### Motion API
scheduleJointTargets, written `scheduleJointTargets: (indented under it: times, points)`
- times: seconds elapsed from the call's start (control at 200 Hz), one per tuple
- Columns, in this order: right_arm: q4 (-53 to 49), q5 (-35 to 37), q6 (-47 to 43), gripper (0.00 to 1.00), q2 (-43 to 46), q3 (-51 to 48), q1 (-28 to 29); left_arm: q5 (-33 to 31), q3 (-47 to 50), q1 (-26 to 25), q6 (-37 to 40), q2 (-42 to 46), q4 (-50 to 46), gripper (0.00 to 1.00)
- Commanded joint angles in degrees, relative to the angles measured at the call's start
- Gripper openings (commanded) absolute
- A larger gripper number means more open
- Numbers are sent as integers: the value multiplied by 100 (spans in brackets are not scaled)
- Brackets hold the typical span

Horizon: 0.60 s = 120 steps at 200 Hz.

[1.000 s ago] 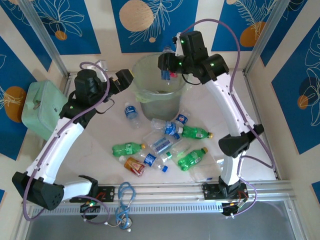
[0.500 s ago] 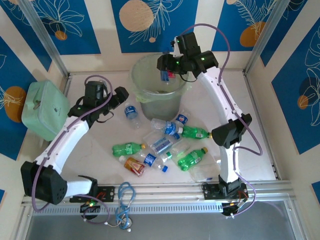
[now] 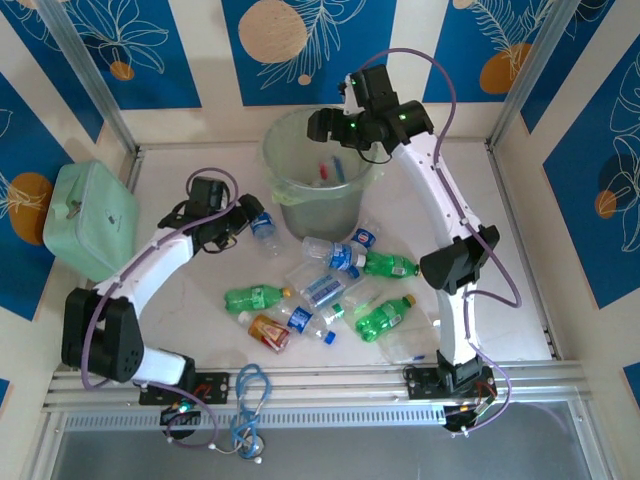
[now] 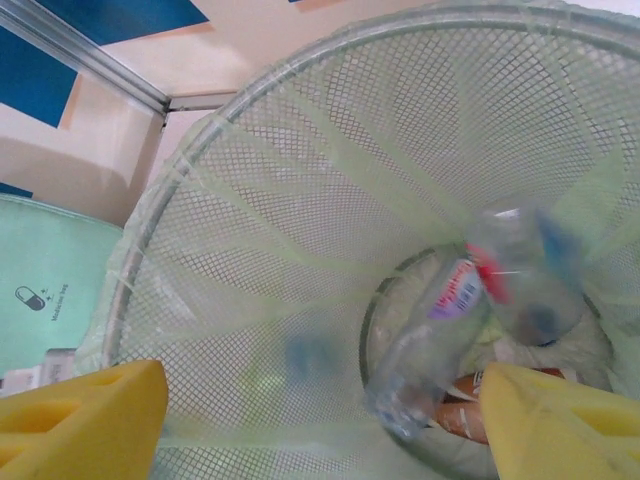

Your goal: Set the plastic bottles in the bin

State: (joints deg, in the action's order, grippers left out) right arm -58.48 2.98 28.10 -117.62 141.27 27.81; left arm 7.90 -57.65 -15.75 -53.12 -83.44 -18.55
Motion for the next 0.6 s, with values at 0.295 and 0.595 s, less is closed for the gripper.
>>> scheduleJointTargets:
  times: [0.295,0.595]
  points:
    - [752,208,189,83,2278,-2406,772,414,-343,153,-388,-1378,953,86]
    - [1043,289,466,85,3046,-3639,787,212,-1072,169,-109,-2146,403,85]
